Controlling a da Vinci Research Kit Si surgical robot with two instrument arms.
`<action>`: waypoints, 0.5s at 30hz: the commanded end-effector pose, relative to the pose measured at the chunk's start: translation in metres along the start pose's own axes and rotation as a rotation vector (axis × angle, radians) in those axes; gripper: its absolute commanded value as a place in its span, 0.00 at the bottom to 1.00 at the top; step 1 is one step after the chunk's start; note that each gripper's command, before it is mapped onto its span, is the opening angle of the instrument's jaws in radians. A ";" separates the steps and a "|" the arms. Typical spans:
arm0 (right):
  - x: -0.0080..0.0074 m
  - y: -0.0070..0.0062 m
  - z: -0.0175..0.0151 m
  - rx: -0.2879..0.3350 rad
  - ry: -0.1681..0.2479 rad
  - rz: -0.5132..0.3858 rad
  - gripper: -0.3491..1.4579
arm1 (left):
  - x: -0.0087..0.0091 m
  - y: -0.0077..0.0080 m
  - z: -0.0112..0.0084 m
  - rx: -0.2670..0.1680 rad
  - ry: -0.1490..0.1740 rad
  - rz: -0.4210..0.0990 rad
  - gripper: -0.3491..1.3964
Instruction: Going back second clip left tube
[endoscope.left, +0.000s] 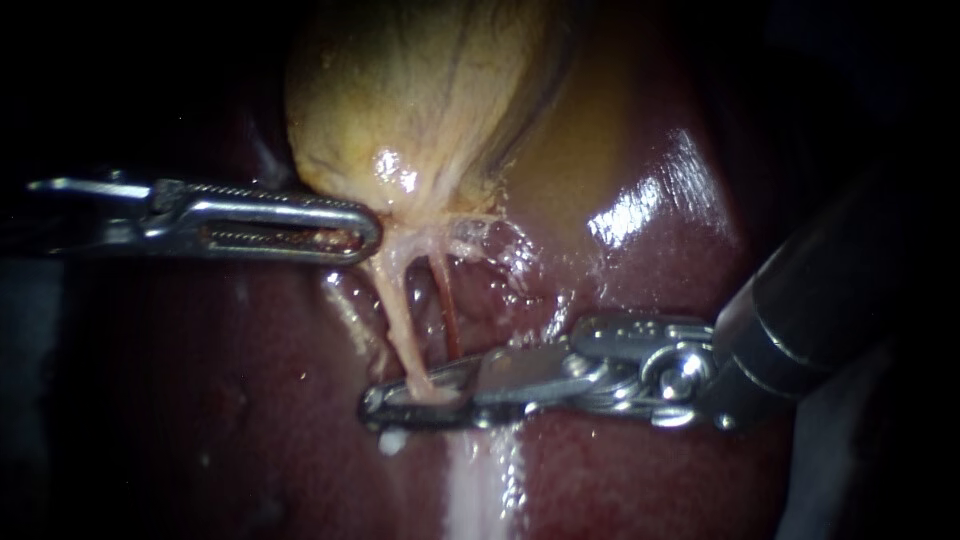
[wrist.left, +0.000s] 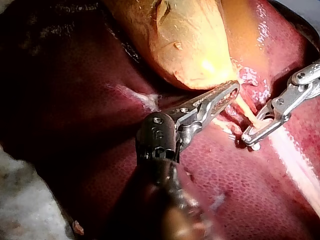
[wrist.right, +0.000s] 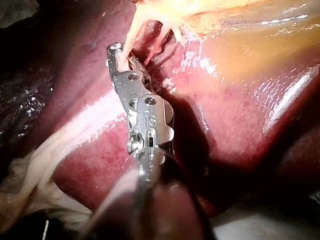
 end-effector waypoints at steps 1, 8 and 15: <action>0.0000 0.0000 0.0000 -0.003 -0.003 0.001 0.00 | 0.0000 0.0000 0.0000 0.000 0.000 0.000 0.00; 0.0000 -0.0003 0.0000 -0.001 0.006 0.000 0.03 | 0.0000 0.0001 0.0000 0.000 0.001 0.000 0.00; 0.0003 -0.0009 0.0003 -0.021 0.025 -0.060 0.41 | 0.0000 0.0002 0.0000 0.000 0.001 0.000 0.00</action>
